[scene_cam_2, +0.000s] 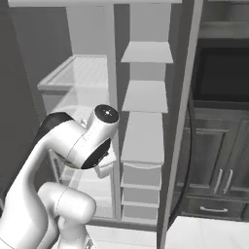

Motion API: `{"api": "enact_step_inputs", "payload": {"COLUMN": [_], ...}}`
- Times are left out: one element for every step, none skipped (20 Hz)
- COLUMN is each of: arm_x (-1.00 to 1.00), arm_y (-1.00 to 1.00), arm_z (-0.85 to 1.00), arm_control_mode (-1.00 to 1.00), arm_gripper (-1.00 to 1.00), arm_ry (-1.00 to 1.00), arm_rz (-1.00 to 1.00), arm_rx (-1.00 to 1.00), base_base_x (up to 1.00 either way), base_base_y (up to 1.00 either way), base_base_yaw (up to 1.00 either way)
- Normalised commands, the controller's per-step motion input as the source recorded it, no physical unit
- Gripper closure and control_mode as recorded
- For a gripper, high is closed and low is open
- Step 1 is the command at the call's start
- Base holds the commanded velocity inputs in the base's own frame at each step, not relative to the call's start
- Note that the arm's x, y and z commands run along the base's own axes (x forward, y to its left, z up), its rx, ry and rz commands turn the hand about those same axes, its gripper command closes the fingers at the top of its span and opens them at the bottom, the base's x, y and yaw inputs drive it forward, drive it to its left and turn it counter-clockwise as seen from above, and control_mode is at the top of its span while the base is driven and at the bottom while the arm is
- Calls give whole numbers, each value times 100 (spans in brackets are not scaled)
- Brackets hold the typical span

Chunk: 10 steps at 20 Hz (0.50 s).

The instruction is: Place one of the steaks on the plate and the other in the bowl. Then place the bowl in the fridge.

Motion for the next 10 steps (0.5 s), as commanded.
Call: {"api": "enact_step_inputs", "payload": {"arm_x": [0,0,0,0,0,0,0,0,0,0], "arm_y": [0,0,0,0,0,0,0,0,0,0], "arm_z": [0,0,0,0,0,0,0,0,0,0], "arm_control_mode": [100,100,100,100,100,100,100,100,100,100], "arm_gripper": [100,100,100,100,100,100,100,100,100,100], "arm_ry": [0,0,0,0,0,0,0,0,0,0], "arm_rz": [0,0,0,0,0,0,0,0,0,0], "arm_rx": [0,0,0,0,0,0,0,0,0,0], "base_base_x": [0,0,0,0,0,0,0,4,20,49], "base_base_y": [-33,-29,-27,-36,-44,-47,-34,-15,-7,-7], "base_base_yaw": [58,59,59,56,51,35,27,15,9,9]}}
